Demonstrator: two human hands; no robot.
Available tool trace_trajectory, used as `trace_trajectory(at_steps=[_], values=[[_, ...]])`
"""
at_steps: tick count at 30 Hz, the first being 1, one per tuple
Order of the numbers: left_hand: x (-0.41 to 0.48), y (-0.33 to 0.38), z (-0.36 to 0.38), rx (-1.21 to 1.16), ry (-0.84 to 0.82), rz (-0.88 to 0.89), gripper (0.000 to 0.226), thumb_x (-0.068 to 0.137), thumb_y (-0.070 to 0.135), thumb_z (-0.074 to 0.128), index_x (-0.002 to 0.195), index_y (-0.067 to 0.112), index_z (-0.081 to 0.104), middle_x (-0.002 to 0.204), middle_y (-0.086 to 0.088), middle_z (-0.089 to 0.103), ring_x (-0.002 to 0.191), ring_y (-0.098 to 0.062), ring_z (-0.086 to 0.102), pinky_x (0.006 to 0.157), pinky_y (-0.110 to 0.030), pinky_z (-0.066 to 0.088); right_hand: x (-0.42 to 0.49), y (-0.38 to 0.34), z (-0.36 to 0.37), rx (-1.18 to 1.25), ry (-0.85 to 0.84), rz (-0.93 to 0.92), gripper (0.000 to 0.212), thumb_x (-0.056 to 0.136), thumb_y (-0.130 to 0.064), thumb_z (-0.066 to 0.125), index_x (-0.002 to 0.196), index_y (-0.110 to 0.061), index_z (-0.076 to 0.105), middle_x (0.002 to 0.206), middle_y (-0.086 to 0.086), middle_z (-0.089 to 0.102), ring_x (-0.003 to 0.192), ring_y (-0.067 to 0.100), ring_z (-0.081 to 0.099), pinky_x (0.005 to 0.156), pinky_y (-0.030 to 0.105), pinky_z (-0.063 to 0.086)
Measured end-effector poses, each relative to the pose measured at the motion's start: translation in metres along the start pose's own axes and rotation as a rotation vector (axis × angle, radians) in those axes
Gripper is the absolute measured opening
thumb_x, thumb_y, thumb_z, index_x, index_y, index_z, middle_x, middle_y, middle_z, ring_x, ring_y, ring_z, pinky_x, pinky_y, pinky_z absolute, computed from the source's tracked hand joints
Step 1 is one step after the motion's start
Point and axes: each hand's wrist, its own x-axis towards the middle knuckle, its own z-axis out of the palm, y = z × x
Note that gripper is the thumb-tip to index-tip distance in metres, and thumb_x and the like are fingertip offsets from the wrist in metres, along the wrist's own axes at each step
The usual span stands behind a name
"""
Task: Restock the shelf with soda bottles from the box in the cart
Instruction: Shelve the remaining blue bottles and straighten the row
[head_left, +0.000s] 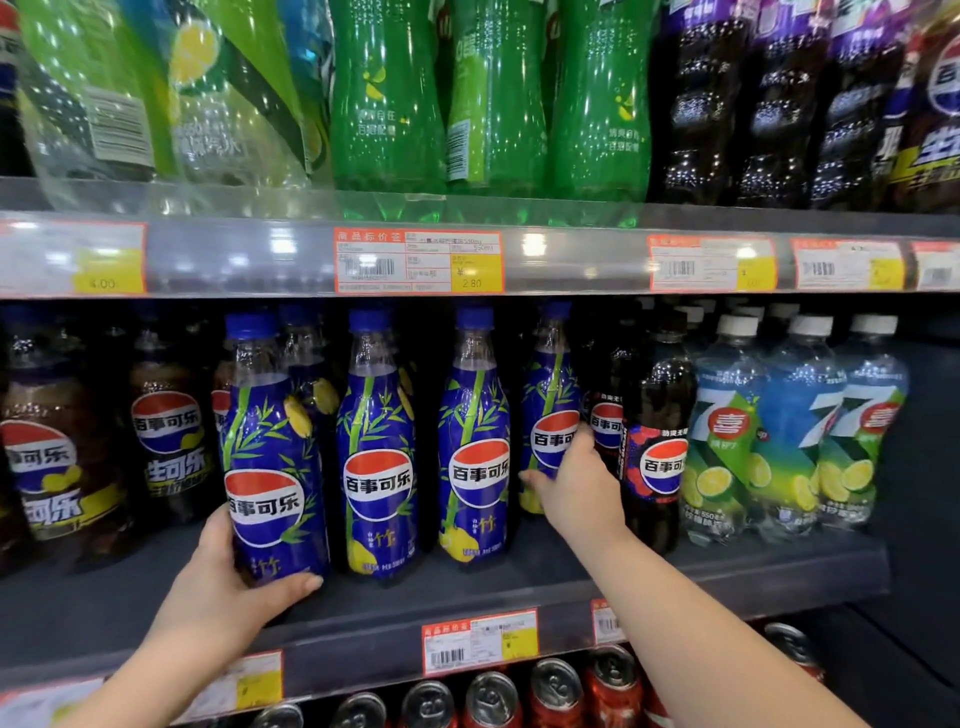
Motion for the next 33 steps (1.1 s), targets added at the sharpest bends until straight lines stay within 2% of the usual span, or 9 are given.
trace_trajectory(at_steps=[4, 7, 9, 11, 13, 15, 20, 29, 33], values=[[0.0, 0.001, 0.0, 0.0, -0.008, -0.015, 0.085, 0.06, 0.002, 0.084, 0.133, 0.017, 0.041, 0.106, -0.004, 0.059, 0.092, -0.019, 0.052, 0.081, -0.031, 0.037, 0.006, 0.001, 0.0, 0.007, -0.029, 0.001, 0.083, 0.077, -0.03, 0.072, 0.139, -0.007, 0.022, 0.131, 0.016, 0.052, 0.116, 0.036, 0.055, 0.093, 0.042, 0.048], [0.003, -0.005, -0.001, 0.015, -0.008, -0.017, 0.087, 0.058, 0.006, 0.086, 0.132, 0.019, 0.041, 0.113, -0.007, 0.063, 0.098, -0.023, 0.057, 0.083, -0.034, 0.04, -0.002, -0.001, -0.006, 0.052, -0.051, 0.005, 0.093, 0.082, -0.025, 0.068, 0.148, -0.008, 0.005, 0.148, 0.015, 0.034, 0.126, 0.034, 0.046, 0.099, 0.039, 0.041], [0.004, -0.006, -0.001, 0.015, -0.008, -0.022, 0.088, 0.058, 0.008, 0.086, 0.132, 0.02, 0.041, 0.115, -0.006, 0.063, 0.101, -0.024, 0.058, 0.084, -0.036, 0.042, -0.014, -0.005, -0.014, 0.089, 0.022, -0.069, 0.075, 0.086, -0.026, 0.061, 0.146, -0.013, 0.018, 0.147, 0.01, 0.035, 0.12, 0.03, 0.052, 0.093, 0.037, 0.044], [0.004, -0.006, -0.001, 0.014, -0.005, -0.02, 0.087, 0.059, 0.008, 0.086, 0.131, 0.021, 0.04, 0.113, -0.004, 0.062, 0.099, -0.022, 0.057, 0.082, -0.035, 0.041, -0.027, -0.013, -0.021, 0.167, 0.102, -0.166, 0.054, 0.088, -0.034, 0.055, 0.136, -0.02, 0.035, 0.137, 0.002, 0.045, 0.101, 0.021, 0.06, 0.081, 0.034, 0.047], [0.003, -0.006, -0.001, 0.013, -0.003, -0.014, 0.087, 0.059, 0.007, 0.086, 0.131, 0.022, 0.04, 0.113, -0.004, 0.061, 0.098, -0.021, 0.056, 0.082, -0.034, 0.041, -0.04, -0.024, -0.021, 0.251, 0.008, -0.19, 0.059, 0.083, -0.047, 0.058, 0.133, -0.024, 0.037, 0.132, -0.006, 0.047, 0.098, 0.013, 0.058, 0.082, 0.032, 0.048], [0.003, -0.006, -0.001, 0.015, -0.005, -0.013, 0.089, 0.059, 0.008, 0.086, 0.133, 0.021, 0.039, 0.114, -0.004, 0.061, 0.099, -0.021, 0.055, 0.082, -0.034, 0.041, -0.05, -0.031, -0.012, 0.229, -0.153, -0.167, 0.081, 0.068, -0.056, 0.068, 0.136, -0.031, 0.03, 0.132, -0.012, 0.048, 0.111, 0.012, 0.055, 0.092, 0.036, 0.048], [0.001, -0.002, -0.002, 0.011, -0.014, -0.005, 0.088, 0.06, 0.006, 0.085, 0.134, 0.02, 0.039, 0.111, -0.001, 0.059, 0.097, -0.019, 0.053, 0.082, -0.032, 0.038, -0.056, -0.032, 0.003, 0.196, -0.197, -0.144, 0.085, 0.066, -0.036, 0.079, 0.135, -0.034, 0.028, 0.127, -0.01, 0.056, 0.114, 0.016, 0.057, 0.093, 0.038, 0.049], [0.003, -0.003, -0.003, 0.055, -0.003, -0.006, 0.089, 0.06, 0.009, 0.085, 0.134, 0.021, 0.039, 0.106, -0.001, 0.058, 0.094, -0.02, 0.052, 0.081, -0.032, 0.038, -0.046, -0.003, -0.027, 0.146, -0.093, -0.098, 0.076, 0.068, -0.025, 0.079, 0.13, -0.032, 0.035, 0.122, -0.006, 0.059, 0.105, 0.016, 0.06, 0.087, 0.033, 0.048], [0.003, -0.004, -0.003, 0.054, -0.005, -0.007, 0.086, 0.06, 0.009, 0.085, 0.132, 0.021, 0.039, 0.106, -0.001, 0.058, 0.095, -0.02, 0.052, 0.081, -0.032, 0.038, -0.043, 0.002, -0.029, 0.149, -0.084, -0.085, 0.082, 0.068, -0.023, 0.079, 0.135, -0.031, 0.031, 0.124, -0.005, 0.058, 0.107, 0.016, 0.059, 0.089, 0.035, 0.049]])
